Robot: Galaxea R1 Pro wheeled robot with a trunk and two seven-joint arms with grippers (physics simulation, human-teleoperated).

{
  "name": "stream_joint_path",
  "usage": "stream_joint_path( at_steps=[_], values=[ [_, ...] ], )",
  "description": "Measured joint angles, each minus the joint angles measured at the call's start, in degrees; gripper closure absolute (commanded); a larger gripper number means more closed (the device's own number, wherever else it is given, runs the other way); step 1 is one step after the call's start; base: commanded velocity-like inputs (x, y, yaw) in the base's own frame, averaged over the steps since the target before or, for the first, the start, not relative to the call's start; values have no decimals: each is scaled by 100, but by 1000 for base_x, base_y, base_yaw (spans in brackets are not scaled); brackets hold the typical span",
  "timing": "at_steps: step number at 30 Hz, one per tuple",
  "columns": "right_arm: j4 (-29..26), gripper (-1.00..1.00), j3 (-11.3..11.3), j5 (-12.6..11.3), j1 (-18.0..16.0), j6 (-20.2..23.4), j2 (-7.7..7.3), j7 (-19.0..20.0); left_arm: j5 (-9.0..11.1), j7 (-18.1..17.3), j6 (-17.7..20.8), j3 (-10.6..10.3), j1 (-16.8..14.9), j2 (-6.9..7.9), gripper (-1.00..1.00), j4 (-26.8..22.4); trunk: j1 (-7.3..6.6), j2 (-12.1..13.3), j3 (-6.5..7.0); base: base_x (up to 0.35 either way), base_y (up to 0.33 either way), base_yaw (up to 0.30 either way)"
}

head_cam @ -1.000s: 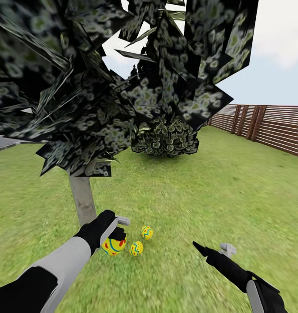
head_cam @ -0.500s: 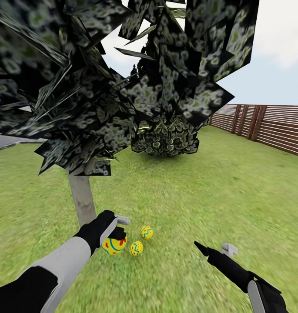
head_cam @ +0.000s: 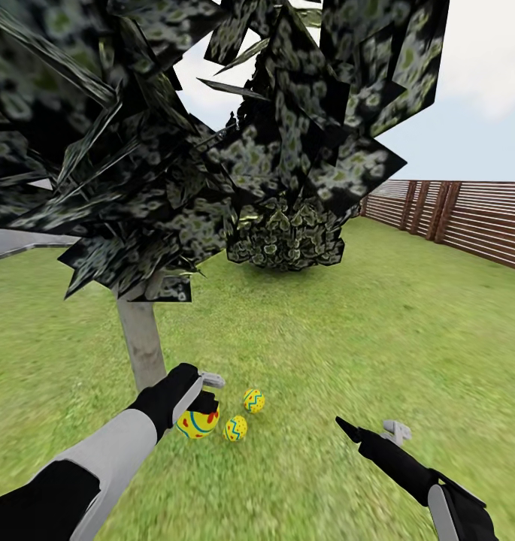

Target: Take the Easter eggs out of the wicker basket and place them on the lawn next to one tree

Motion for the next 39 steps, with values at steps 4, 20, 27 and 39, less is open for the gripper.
stream_joint_path(
  at_steps=[4,20,27,39],
  values=[
    [0,-100,0,1,3,-1,0,0,-4,0,-2,-5,0,0,100,-2,88,-161,-72,0,0,0],
    [0,-100,0,-14,2,-12,0,2,-9,0,-3,-3,0,5,100,-7,440,-803,-360,0,0,0],
    [-9,-100,0,-24,3,7,0,54,-8,0,-61,0,0,3,100,-5,594,-1085,-486,0,0,0],
    [241,-100,14,40,-20,24,-24,-18,-4,-3,-82,-8,0,3,100,-7,858,-1566,-782,0,0,0]
  ],
)
